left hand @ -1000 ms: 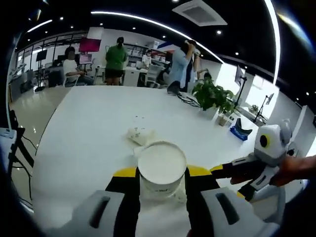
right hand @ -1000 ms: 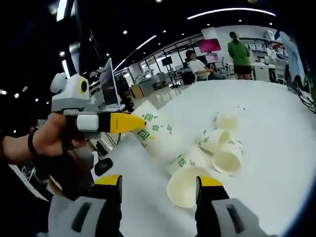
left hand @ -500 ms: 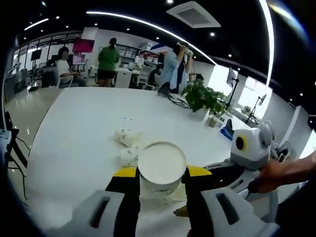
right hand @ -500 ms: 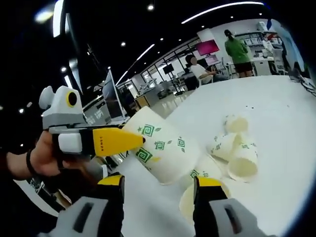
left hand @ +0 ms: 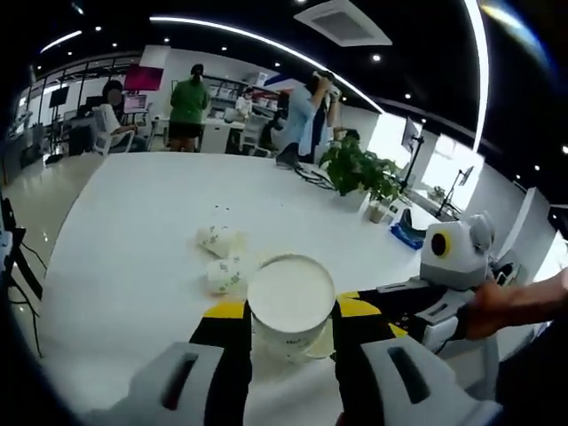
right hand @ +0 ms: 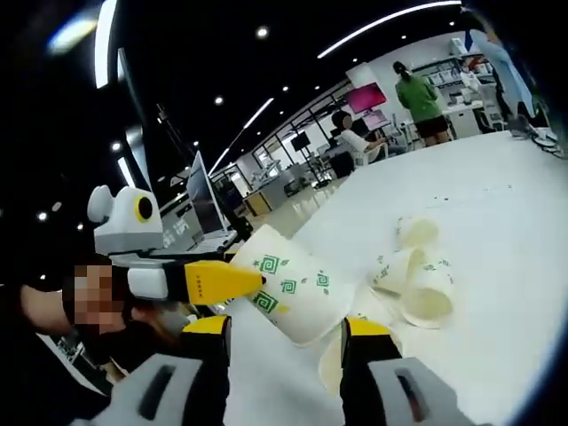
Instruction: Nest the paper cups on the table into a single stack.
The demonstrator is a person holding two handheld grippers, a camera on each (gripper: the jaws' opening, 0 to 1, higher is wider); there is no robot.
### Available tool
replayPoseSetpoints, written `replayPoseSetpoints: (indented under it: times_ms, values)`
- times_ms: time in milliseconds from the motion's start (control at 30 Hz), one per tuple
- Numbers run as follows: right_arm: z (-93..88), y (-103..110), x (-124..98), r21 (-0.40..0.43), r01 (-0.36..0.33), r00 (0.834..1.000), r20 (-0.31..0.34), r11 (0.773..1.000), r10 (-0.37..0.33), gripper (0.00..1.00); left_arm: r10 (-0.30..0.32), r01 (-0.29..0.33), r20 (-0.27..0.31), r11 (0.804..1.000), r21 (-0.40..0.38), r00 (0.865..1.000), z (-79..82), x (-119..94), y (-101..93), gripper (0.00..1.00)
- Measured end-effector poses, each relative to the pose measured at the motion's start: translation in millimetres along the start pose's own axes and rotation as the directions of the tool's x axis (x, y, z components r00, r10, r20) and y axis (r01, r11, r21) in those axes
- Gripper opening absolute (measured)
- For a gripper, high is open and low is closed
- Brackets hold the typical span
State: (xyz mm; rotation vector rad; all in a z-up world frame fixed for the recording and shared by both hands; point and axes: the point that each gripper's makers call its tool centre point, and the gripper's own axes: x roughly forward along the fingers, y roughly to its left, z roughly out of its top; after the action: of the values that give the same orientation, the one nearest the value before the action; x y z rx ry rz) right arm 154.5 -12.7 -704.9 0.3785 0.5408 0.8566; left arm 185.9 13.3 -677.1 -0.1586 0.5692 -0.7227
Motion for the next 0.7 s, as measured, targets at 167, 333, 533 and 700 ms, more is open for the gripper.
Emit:
replayPoseSetpoints:
  times_ms: [167, 333, 533, 700]
  values:
    - [3.6, 0, -7, 0.022, -0.008, 1.0, 0.027, 1.0, 0.008, 0.48, -0.015, 0.015, -0.004, 1.0, -0.006, 1.0, -3.4, 2, -1.6, 0.34]
    - [7.5, -1, -12, 0.028, -0.011, 0.999, 0.047, 1.0, 0.01, 0.45, -0.034, 0.034, 0.003, 0.999, -0.032, 0.999, -3.5, 0, -4.7, 0.34]
    - [6.8, -2, -14, 0.036, -0.03, 0.998, 0.061, 0.999, 0.027, 0.39, -0.076, 0.081, 0.043, 0.989, -0.124, 0.996, 1.0, -2, -7.2, 0.33]
    - [7.8, 0, -11, 0.055, -0.054, 0.995, 0.086, 0.997, 0.049, 0.39, -0.087, 0.095, 0.055, 0.982, -0.164, 0.995, 0.9, -5, -10.8, 0.33]
